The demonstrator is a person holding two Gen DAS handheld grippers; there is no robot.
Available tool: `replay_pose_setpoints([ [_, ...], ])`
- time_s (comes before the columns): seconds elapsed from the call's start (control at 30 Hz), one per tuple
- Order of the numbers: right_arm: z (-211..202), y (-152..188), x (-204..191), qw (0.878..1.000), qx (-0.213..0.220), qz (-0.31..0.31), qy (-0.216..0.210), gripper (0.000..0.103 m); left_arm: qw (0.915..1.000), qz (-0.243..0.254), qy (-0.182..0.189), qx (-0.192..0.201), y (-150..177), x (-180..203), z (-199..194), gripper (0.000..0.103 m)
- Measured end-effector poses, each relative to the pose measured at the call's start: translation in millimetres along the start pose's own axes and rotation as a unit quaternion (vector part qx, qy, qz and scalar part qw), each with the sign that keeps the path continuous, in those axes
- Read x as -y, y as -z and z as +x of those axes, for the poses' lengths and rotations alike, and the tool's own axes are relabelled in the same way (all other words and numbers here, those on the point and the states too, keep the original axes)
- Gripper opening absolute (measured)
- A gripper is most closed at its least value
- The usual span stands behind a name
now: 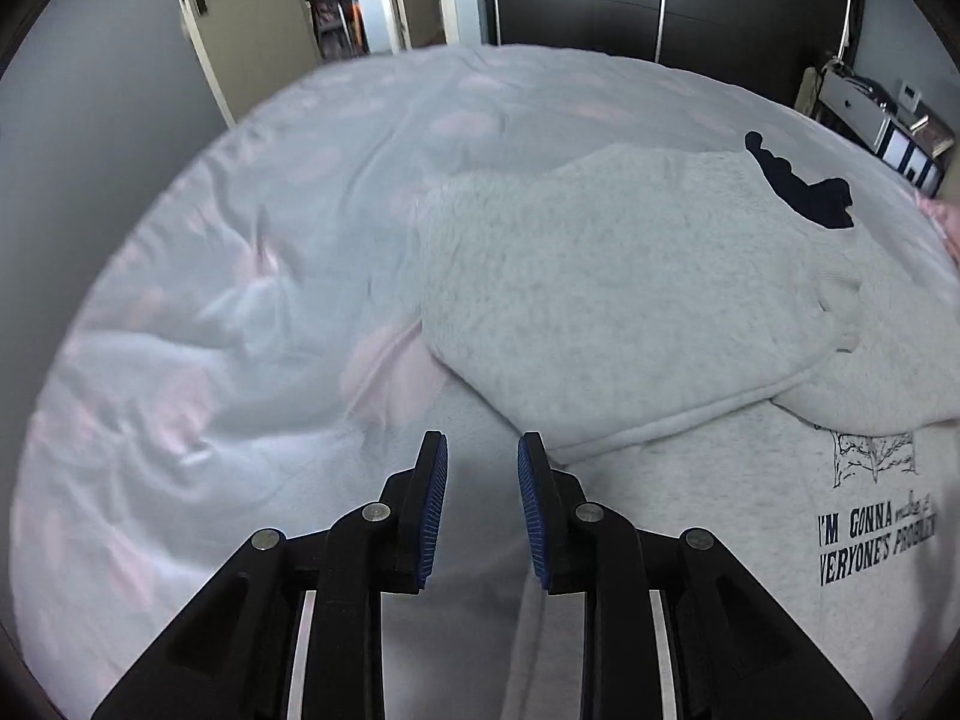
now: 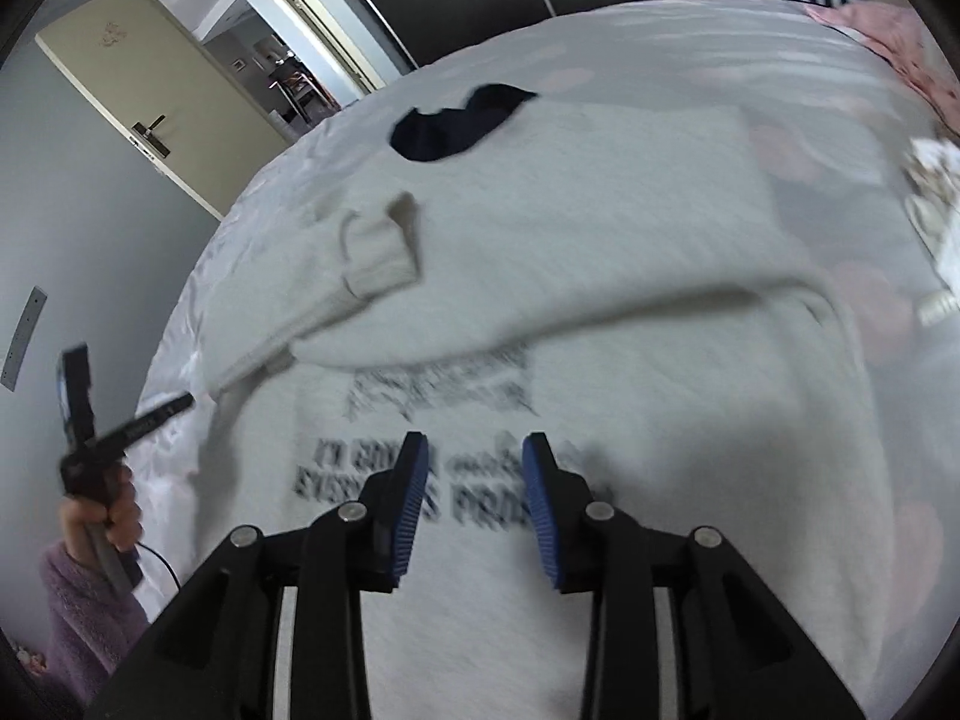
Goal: Fold clothes
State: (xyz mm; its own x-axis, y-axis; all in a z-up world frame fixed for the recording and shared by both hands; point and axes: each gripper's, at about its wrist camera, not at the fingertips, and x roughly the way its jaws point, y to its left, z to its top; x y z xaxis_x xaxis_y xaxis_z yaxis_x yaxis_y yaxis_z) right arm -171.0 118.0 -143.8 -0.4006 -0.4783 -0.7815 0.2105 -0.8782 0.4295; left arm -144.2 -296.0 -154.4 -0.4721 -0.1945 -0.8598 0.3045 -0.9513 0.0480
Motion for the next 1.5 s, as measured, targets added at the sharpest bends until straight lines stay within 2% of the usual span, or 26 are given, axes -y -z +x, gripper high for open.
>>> replay_pose_setpoints([
  [0.07, 13, -23, -18, 1.000, -0.001, -0.005, -0.002, 0.032, 0.9999, -0.002, -0.009, 0.009, -6, -7, 7, 0.026],
  [0.17, 41, -56, -39, 1.000, -0.011, -0.006, -0.012, 0.034, 0.9993, -0.029, 0.023, -0.001, -10, -18, 17, 0.027],
  [0.23, 62, -75, -49, 1.000, -0.020, -0.003, -0.021, 0.037, 0.9988, -0.038, 0.032, -0.004, -12, -24, 21, 0.027],
  [0.27, 72, -83, -51, 0.999, -0.025, 0.000, -0.025, 0.043, 0.9987, -0.040, 0.030, -0.002, -13, -26, 22, 0.027],
  [0.33, 95, -99, -51, 0.999, -0.036, 0.009, -0.017, 0.047, 0.9986, -0.046, 0.027, 0.000, -14, -32, 24, 0.027],
  [0.4, 114, -110, -48, 0.999, -0.047, 0.016, -0.002, 0.047, 0.9975, -0.064, 0.031, -0.003, -16, -41, 27, 0.027],
  [0.53, 149, -118, -38, 0.996, -0.076, 0.037, 0.002, 0.047, 0.9940, -0.098, 0.046, -0.013, -18, -54, 32, 0.027],
  [0.67, 160, -116, -34, 0.996, -0.075, 0.056, 0.000, 0.047, 0.9900, -0.123, 0.064, -0.024, -18, -60, 37, 0.027],
  [0.7, 161, -115, -34, 0.995, -0.073, 0.061, 0.001, 0.046, 0.9888, -0.130, 0.068, -0.027, -18, -62, 38, 0.027],
  [0.8, 165, -110, -42, 0.995, -0.084, 0.059, 0.000, 0.027, 0.9908, -0.119, 0.059, -0.029, -18, -56, 38, 0.027],
  [0.83, 165, -109, -46, 0.994, -0.091, 0.055, 0.000, 0.026, 0.9916, -0.114, 0.055, -0.029, -18, -53, 37, 0.027],
  [0.87, 162, -110, -50, 0.995, -0.089, 0.050, 0.009, 0.022, 0.9921, -0.110, 0.052, -0.029, -18, -52, 36, 0.027],
  [0.9, 158, -111, -55, 0.995, -0.086, 0.045, 0.018, 0.012, 0.9925, -0.107, 0.050, -0.029, -17, -51, 35, 0.027],
  [0.97, 151, -114, -63, 0.995, -0.081, 0.034, 0.037, 0.007, 0.9929, -0.105, 0.048, -0.029, -16, -52, 33, 0.027],
  [1.07, 126, -125, -82, 0.997, -0.056, 0.019, 0.046, 0.005, 0.9912, -0.117, 0.055, -0.027, -14, -60, 30, 0.027],
  [1.17, 87, -148, -121, 0.999, -0.023, -0.018, 0.046, 0.004, 0.9871, -0.138, 0.077, -0.028, -13, -69, 28, 0.027],
  [1.27, 47, -171, -177, 0.996, 0.012, -0.068, 0.047, 0.003, 0.9838, -0.149, 0.095, -0.031, -11, -73, 28, 0.027],
  [1.37, 15, -193, -244, 0.989, 0.052, -0.120, 0.065, 0.002, 0.9852, -0.138, 0.098, -0.030, -8, -70, 24, 0.027],
  [1.5, -31, -219, -299, 0.976, 0.116, -0.163, 0.088, 0.002, 0.9852, -0.125, 0.113, -0.027, -6, -64, 20, 0.027],
])
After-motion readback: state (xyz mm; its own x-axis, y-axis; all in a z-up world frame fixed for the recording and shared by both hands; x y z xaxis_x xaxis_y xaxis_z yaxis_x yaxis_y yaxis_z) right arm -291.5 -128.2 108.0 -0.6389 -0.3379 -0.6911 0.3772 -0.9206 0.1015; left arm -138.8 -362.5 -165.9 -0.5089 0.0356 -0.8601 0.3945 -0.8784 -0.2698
